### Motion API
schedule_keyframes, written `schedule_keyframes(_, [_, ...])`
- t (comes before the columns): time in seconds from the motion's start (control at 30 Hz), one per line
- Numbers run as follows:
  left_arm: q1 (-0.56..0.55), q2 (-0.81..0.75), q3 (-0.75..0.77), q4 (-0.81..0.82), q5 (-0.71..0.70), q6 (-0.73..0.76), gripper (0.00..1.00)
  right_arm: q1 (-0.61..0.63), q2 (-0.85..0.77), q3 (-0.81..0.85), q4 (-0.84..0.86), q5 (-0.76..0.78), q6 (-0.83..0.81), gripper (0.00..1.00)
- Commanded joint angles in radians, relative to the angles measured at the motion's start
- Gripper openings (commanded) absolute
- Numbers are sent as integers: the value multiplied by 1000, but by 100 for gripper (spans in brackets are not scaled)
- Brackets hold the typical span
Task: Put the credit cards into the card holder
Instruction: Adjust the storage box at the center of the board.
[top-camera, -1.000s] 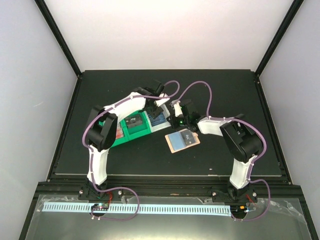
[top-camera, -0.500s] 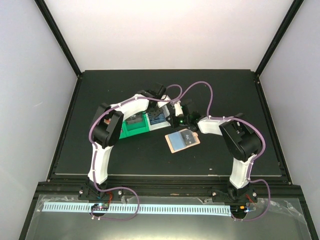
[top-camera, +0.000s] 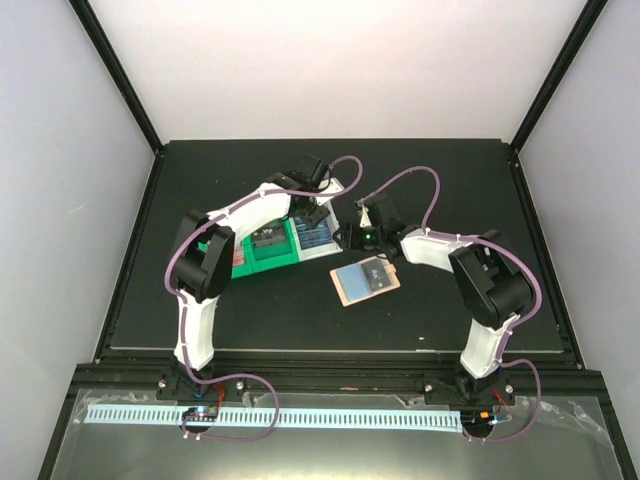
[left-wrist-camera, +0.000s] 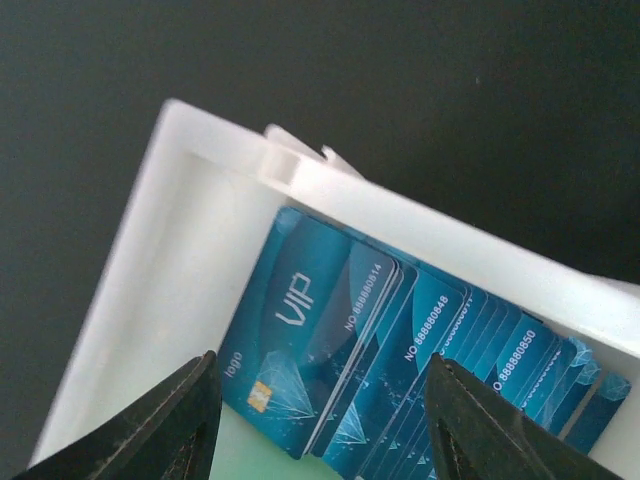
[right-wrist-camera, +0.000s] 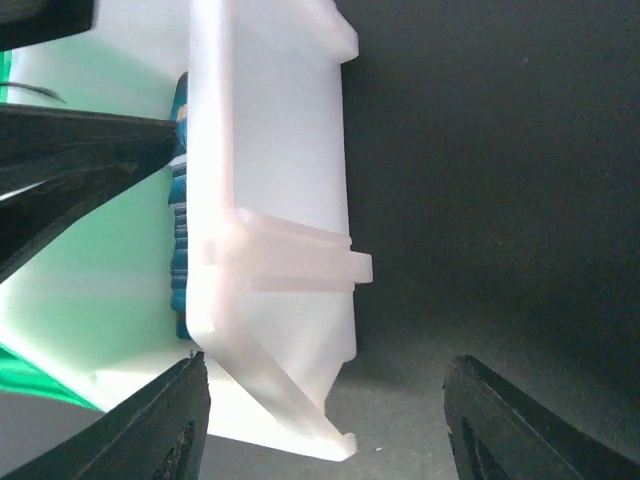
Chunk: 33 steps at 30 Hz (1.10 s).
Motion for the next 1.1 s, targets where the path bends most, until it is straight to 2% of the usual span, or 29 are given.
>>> schedule_keyframes(0.0, [12, -57, 54, -12, 25, 1, 58, 19, -29, 49, -122, 65, 271, 66])
schedule_keyframes(0.2, [29, -106, 47, -6, 29, -19, 59, 96, -33, 74, -179, 103, 516, 69])
schedule_keyframes(0.4, [47, -153, 51, -7, 45, -37, 63, 145, 14, 171, -316, 233, 650, 69])
schedule_keyframes(0.8, [57, -156, 52, -20, 74, -33, 64, 142, 141, 254, -355, 263, 715, 64])
schedule_keyframes(1.07, [56, -116, 57, -42, 99, -23, 64, 118, 161, 211, -263, 214, 617, 40])
